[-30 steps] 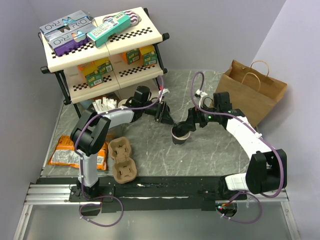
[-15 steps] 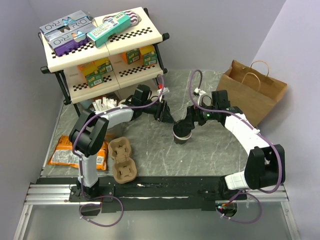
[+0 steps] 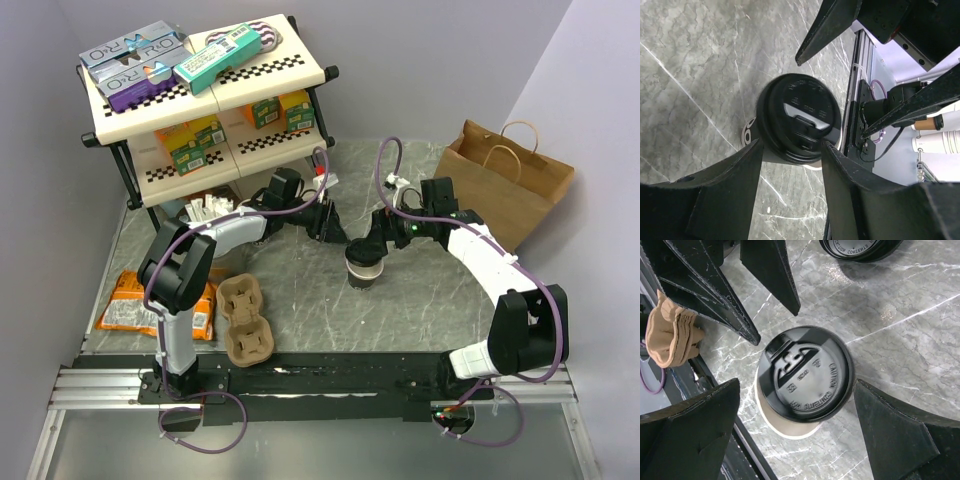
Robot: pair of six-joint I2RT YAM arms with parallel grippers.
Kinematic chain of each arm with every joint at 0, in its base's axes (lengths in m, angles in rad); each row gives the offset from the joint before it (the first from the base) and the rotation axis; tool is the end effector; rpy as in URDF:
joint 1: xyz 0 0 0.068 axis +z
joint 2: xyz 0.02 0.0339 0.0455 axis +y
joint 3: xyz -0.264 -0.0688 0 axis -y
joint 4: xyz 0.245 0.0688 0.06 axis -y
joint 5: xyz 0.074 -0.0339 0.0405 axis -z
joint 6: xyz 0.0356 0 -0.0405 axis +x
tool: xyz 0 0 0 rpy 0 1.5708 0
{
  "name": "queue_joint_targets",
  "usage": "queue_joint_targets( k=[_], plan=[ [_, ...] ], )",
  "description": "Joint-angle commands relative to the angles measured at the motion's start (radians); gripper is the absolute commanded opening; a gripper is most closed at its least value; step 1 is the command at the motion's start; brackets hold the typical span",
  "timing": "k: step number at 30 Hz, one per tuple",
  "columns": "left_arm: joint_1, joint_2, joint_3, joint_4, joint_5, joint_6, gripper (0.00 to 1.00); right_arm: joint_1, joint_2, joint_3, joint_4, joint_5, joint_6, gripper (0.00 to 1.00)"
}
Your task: Pack the takeout coffee
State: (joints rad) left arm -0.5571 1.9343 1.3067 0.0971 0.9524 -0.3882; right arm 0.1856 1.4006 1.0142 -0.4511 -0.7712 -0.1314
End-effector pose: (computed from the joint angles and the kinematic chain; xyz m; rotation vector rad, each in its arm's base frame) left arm 0.3488 -0.2515 0.2171 0.8111 2.0808 -1.5421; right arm 0.2819 0.0782 0.2630 -0.7079 2.1863 0.9450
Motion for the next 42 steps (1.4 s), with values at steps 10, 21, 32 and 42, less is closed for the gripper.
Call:
queue_joint_targets(
  k=[10, 21, 32, 42],
  plan=[
    [-0.012, -0.008, 0.048, 0.059, 0.054, -0.031, 0.56, 0.009, 0.003, 0.035, -0.001, -0.013, -0.014, 0.99],
    [0.016, -0.069, 0.103, -0.158, -0.007, 0.199, 0.56, -0.023, -0.006, 0.144, -0.083, 0.055, -0.155, 0.94],
    [0.025, -0.225, 0.039, -0.396, -0.086, 0.462, 0.58, -0.074, 0.077, 0.281, -0.157, 0.154, -0.364, 0.81],
    [0.034, -0.287, 0.1, -0.565, -0.132, 0.538, 0.59, -0.017, 0.325, 0.463, -0.274, 0.301, -0.649, 0.64]
  ],
)
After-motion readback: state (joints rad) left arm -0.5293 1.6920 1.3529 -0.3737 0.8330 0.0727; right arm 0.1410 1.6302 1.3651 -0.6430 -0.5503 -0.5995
